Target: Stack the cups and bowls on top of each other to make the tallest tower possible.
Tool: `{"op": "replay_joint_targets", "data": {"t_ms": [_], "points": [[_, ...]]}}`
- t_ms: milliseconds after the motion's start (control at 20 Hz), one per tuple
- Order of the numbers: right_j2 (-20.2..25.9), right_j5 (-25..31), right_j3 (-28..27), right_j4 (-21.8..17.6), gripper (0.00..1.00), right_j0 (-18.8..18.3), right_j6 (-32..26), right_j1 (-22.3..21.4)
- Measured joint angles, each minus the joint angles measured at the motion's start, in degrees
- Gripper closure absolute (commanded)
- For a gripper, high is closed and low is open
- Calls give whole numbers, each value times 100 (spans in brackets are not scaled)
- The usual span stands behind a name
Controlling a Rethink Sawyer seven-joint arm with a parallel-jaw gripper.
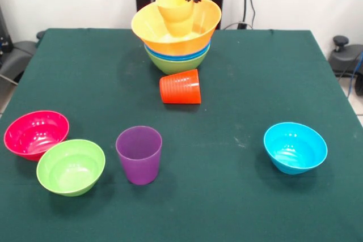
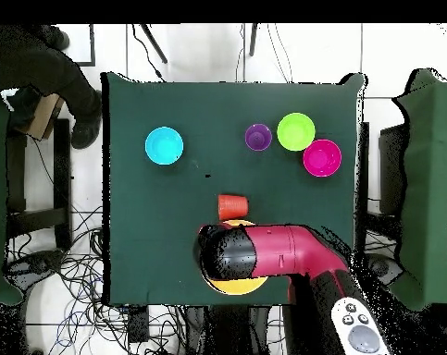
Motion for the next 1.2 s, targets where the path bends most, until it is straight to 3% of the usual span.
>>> {"op": "replay_joint_targets", "data": {"t_ms": [1000,1050,1200], "points": [[-96,-70,33,-336,100,41,0,272],[-114,-133,33,-388,0,43,0,330],[-115,-142,33,-416,0,43,0,359]]}}
